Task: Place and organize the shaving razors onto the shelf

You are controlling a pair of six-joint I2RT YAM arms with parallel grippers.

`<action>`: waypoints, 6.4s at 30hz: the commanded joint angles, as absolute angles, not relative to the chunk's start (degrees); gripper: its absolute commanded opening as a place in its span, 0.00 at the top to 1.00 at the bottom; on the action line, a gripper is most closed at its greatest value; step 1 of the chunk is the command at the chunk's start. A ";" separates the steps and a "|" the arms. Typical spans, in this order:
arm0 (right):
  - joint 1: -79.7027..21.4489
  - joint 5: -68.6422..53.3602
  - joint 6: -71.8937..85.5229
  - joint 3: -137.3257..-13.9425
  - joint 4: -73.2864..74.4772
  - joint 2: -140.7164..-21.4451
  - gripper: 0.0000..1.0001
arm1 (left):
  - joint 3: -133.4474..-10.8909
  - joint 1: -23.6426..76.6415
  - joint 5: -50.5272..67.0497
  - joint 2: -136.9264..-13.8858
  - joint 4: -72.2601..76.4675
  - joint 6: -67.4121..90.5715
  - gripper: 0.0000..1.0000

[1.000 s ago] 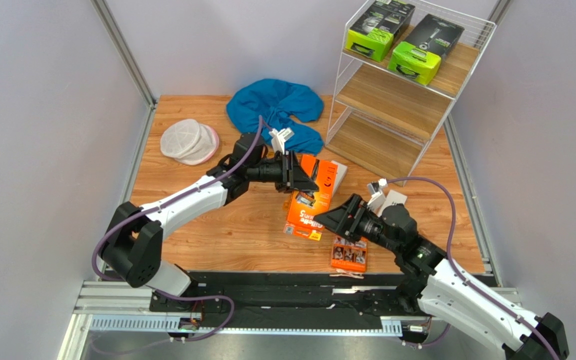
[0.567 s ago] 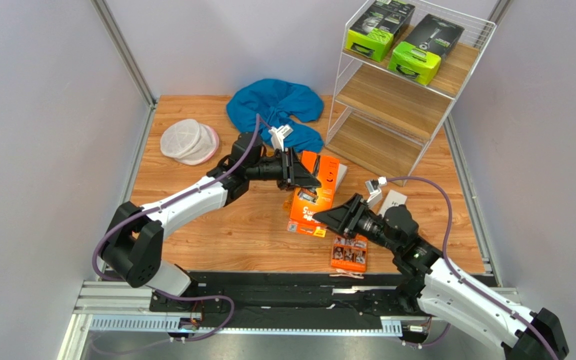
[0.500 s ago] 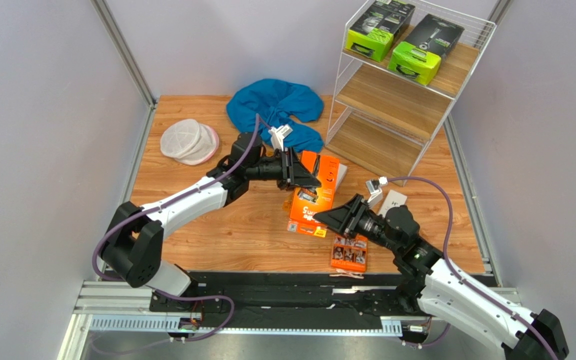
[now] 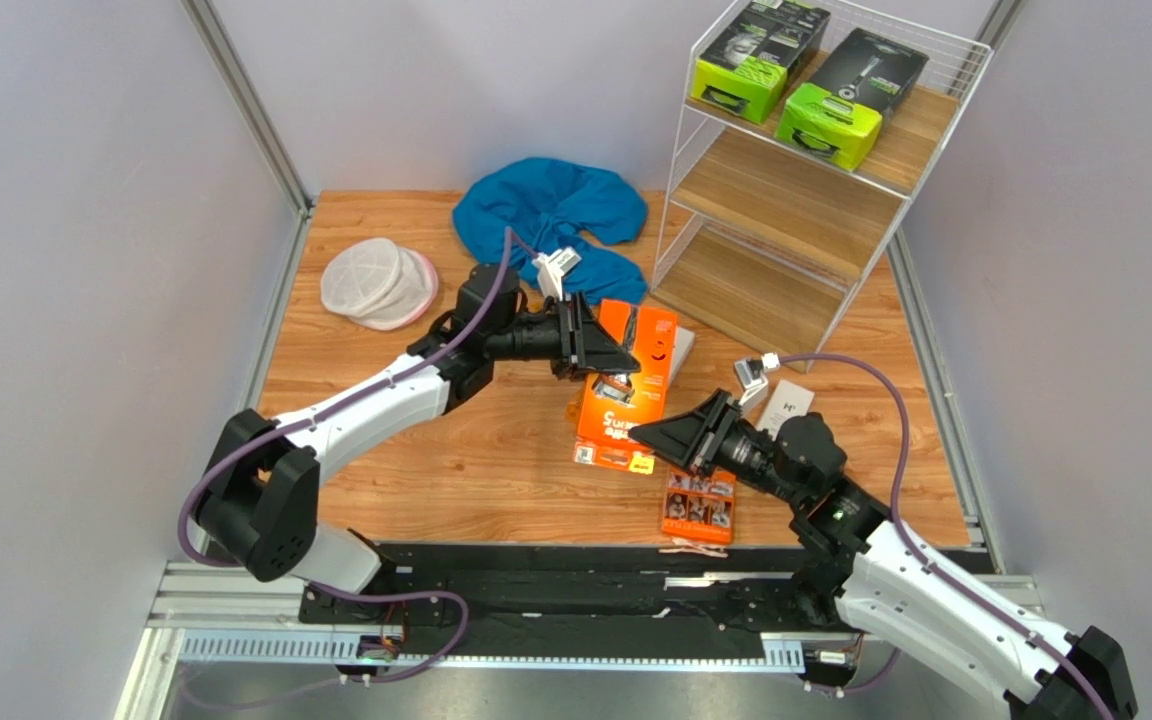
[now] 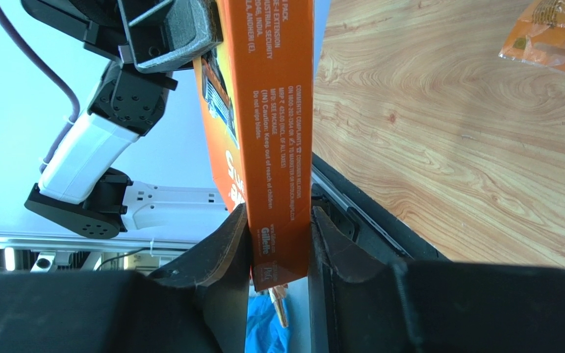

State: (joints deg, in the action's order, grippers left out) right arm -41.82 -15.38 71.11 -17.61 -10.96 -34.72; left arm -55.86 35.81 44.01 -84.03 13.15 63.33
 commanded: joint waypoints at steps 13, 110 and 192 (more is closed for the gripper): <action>-42.10 -14.41 67.24 -20.92 -7.48 -34.63 1.00 | -57.57 28.14 26.64 -73.83 -19.49 45.08 0.14; -8.70 -10.64 63.81 -65.57 1.41 -76.38 0.55 | -87.62 27.07 26.10 -90.61 -19.78 35.68 0.24; -11.77 -16.44 62.40 -59.67 1.23 -75.67 1.00 | -96.95 29.98 27.95 -97.84 -13.27 31.29 0.66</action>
State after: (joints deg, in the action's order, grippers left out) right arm -9.72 -17.15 61.32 -59.42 5.28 -72.23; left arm -99.70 32.38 29.21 -102.67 -10.87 34.94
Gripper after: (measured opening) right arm 0.007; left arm 0.339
